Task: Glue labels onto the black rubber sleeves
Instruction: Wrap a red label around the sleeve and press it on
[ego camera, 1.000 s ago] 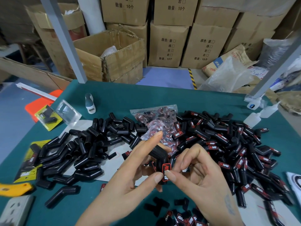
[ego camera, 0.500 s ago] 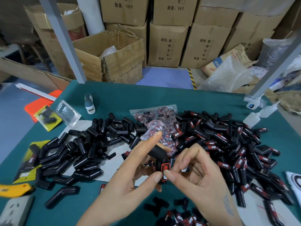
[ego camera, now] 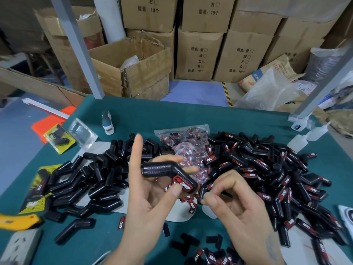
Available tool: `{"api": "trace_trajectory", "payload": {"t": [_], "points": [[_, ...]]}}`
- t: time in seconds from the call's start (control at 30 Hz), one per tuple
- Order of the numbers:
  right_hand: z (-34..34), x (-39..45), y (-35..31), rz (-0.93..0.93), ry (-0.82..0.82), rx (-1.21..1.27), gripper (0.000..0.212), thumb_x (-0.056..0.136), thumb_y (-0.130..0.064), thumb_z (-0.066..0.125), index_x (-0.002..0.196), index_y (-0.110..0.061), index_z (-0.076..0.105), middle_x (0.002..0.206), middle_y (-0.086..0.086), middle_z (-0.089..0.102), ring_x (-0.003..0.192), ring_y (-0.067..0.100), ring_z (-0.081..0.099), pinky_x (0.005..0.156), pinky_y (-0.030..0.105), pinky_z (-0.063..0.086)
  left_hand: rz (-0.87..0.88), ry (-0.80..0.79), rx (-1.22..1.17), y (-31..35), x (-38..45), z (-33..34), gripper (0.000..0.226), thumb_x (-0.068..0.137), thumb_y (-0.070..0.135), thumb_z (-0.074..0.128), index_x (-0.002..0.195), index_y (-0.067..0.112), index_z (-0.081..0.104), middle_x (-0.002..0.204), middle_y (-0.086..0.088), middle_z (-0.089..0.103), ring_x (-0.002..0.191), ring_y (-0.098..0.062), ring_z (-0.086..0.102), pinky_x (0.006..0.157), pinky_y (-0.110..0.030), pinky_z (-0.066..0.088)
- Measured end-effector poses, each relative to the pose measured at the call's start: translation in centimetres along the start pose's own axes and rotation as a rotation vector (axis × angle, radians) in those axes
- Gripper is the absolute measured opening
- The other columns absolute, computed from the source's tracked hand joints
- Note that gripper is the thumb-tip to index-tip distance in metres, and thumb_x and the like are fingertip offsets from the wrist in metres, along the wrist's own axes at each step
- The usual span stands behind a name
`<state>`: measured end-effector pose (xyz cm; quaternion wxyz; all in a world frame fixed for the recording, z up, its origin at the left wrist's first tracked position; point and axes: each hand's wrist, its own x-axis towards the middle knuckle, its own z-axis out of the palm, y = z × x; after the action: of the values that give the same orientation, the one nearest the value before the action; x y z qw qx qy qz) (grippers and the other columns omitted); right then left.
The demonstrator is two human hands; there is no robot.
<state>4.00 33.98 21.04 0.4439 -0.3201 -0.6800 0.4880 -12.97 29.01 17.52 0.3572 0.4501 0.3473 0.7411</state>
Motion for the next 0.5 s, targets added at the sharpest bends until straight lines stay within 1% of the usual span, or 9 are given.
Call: {"api": "trace_trajectory", "payload": {"t": [0.07,0.1,0.13,0.23,0.27,0.33,0.4,0.5], "points": [[0.4,0.2,0.0,0.006,-0.03,-0.031,0.016,0.085,-0.049,0.075,0.085,-0.033,0.071,0.09,-0.005,0.063,0.083,0.017,0.065,0.071,0.022,0.052,-0.014,0.047,-0.066,0.0,-0.2,0.4,0.094,0.096,0.003,0.069,0.162,0.051,0.021,0.135,-0.018,0.062,0.122,-0.049,0.066,0.098,-0.057,0.056],[0.7,0.2,0.1,0.019,-0.033,-0.013,0.011,0.083,-0.045,0.075,0.087,-0.035,0.073,0.092,-0.007,0.063,0.084,0.014,0.065,0.072,0.021,0.052,-0.02,0.07,-0.099,0.0,-0.3,0.6,0.094,0.096,0.006,0.072,0.162,0.051,0.023,0.134,-0.018,0.062,0.124,-0.05,0.065,0.098,-0.055,0.056],[1.0,0.2,0.2,0.026,-0.032,0.009,0.012,0.081,-0.045,0.077,0.089,-0.037,0.073,0.093,-0.009,0.063,0.085,0.013,0.065,0.074,0.021,0.053,-0.022,0.094,-0.125,0.1,-0.3,0.8,0.093,0.094,0.009,0.075,0.161,0.05,0.025,0.133,-0.017,0.063,0.124,-0.051,0.064,0.097,-0.052,0.057],[1.8,0.2,0.3,0.011,-0.025,0.056,0.025,0.079,-0.06,0.08,0.092,-0.039,0.074,0.092,-0.009,0.061,0.084,0.012,0.062,0.077,0.022,0.052,-0.029,0.168,-0.178,0.4,-0.4,1.3,0.094,0.088,0.019,0.085,0.16,0.048,0.031,0.127,-0.015,0.066,0.122,-0.049,0.066,0.097,-0.043,0.057],[2.1,0.2,0.3,0.019,-0.02,0.081,0.029,0.078,-0.062,0.081,0.092,-0.037,0.076,0.091,-0.007,0.06,0.082,0.013,0.061,0.077,0.023,0.052,-0.031,0.188,-0.193,0.4,-0.5,1.4,0.095,0.086,0.021,0.087,0.16,0.047,0.033,0.126,-0.015,0.067,0.122,-0.048,0.066,0.098,-0.041,0.057],[2.7,0.2,0.7,0.048,0.0,0.154,0.035,0.075,-0.06,0.084,0.093,-0.031,0.079,0.088,-0.005,0.06,0.08,0.012,0.059,0.075,0.025,0.051,-0.031,0.22,-0.219,0.2,-0.6,1.7,0.093,0.085,0.02,0.088,0.158,0.046,0.037,0.123,-0.014,0.068,0.124,-0.047,0.066,0.101,-0.045,0.055],[3.3,0.1,1.1,0.068,0.024,0.208,0.038,0.073,-0.058,0.087,0.093,-0.028,0.081,0.086,-0.006,0.059,0.079,0.011,0.057,0.073,0.024,0.049,-0.031,0.235,-0.251,0.0,-0.8,2.1,0.086,0.085,0.018,0.088,0.155,0.041,0.044,0.121,-0.013,0.069,0.125,-0.047,0.065,0.102,-0.048,0.055],[4.0,0.1,1.6,0.089,0.093,0.25,0.039,0.072,-0.058,0.088,0.091,-0.024,0.083,0.084,0.002,0.059,0.078,0.016,0.056,0.071,0.027,0.046,-0.025,0.256,-0.264,-0.2,-1.0,2.6,0.066,0.083,0.016,0.089,0.14,0.027,0.059,0.119,-0.012,0.071,0.123,-0.045,0.067,0.096,-0.04,0.058]]}}
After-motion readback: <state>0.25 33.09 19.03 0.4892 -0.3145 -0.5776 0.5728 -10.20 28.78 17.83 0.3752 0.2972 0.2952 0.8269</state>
